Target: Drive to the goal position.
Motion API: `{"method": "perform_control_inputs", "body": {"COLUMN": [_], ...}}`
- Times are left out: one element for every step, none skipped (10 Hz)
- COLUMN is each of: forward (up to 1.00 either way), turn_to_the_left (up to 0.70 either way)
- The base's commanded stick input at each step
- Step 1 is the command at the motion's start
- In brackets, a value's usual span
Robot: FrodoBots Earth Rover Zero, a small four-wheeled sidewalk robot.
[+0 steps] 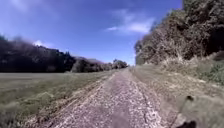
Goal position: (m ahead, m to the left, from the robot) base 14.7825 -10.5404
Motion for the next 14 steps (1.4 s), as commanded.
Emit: {"method": "perform_control_inputs", "body": {"forward": [0.50, 0.50, 0.50, 0.50, 0.50, 0.50, 0.50, 0.50, 0.50, 0.50, 0.50, 0.50, 0.50, 0.50], "turn_to_the_left": [0.00, 0.00, 0.00, -0.19, -0.50, -0.50, -0.31, 0.00, 0.00, 0.00, 0.00, 0.00, 0.00, 0.00]}}
